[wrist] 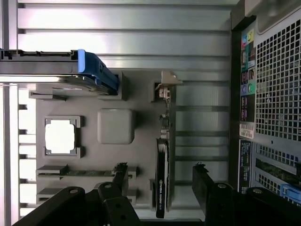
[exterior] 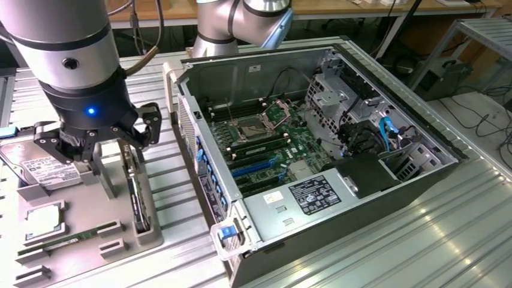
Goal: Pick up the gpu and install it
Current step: 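Pick up the gpu and move the gpu toward the slot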
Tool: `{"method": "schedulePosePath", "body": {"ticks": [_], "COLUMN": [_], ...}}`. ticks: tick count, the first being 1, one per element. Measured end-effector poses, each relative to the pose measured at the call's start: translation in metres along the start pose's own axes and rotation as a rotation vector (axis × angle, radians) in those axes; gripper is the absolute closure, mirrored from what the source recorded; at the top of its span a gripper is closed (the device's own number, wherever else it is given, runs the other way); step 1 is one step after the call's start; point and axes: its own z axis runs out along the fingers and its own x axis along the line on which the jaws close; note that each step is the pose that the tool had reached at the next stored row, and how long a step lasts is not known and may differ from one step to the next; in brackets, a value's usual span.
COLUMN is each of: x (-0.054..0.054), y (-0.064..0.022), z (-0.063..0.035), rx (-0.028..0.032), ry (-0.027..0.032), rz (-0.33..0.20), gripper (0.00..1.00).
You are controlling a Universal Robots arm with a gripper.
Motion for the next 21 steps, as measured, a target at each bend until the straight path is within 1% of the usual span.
{"method": "schedulePosePath", "body": {"ticks": [21], "x": [0.0], "y": [-0.0029], "z": [0.0422], "rx": [0.0], "ry": [-0.0007], "rz": [0.0], "gripper": [0.34]}}
